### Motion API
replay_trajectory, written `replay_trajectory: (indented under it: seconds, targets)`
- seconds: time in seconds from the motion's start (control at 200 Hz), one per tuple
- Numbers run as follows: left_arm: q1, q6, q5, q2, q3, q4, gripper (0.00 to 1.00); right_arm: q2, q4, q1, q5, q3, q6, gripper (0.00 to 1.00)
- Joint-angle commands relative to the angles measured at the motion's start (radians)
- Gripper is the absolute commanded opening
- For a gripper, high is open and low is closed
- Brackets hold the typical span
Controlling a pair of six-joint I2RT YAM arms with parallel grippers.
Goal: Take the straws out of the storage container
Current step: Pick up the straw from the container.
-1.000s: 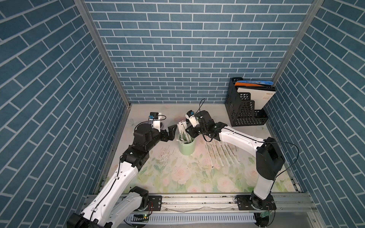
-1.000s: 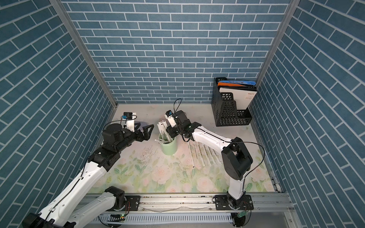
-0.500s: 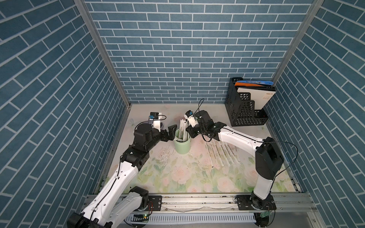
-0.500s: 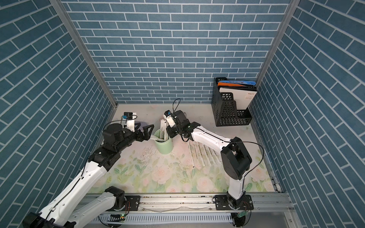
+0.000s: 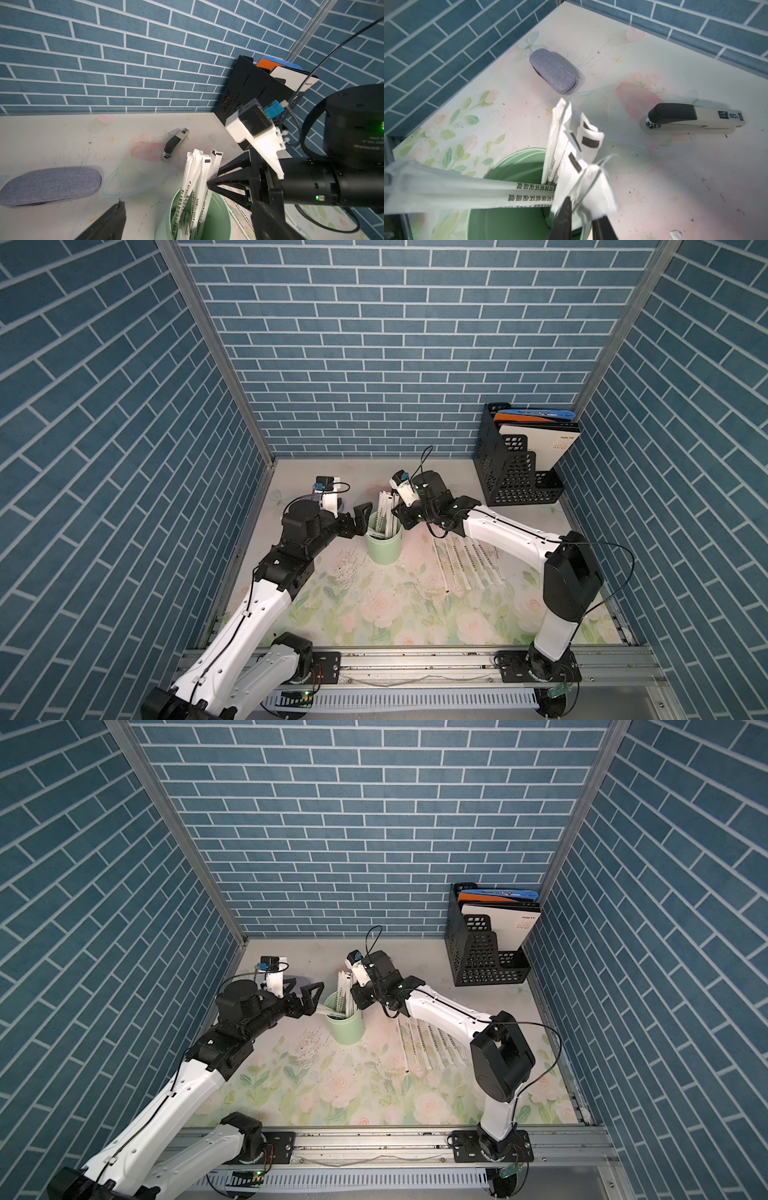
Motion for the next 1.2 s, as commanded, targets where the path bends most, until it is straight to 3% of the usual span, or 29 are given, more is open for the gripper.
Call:
replay_trajectory:
  seconds: [0.0,0.56,1.195]
  targets:
    - [-0.001,0.004,-0.006,-0.011,0.013,0.007,1.0,-0.049,-0.016,0.007,0.017,-0.015,0.013,0.13]
    - [-0.002,0.005,-0.006,-0.012,0.013,0.007,1.0,-0.099,-0.018,0.007,0.035,-0.025,0.01,0.0]
    - [-0.002,0.005,-0.006,-0.009,0.015,0.006,1.0,-0.242,-0.048,0.008,0.007,0.052,0.016,0.0]
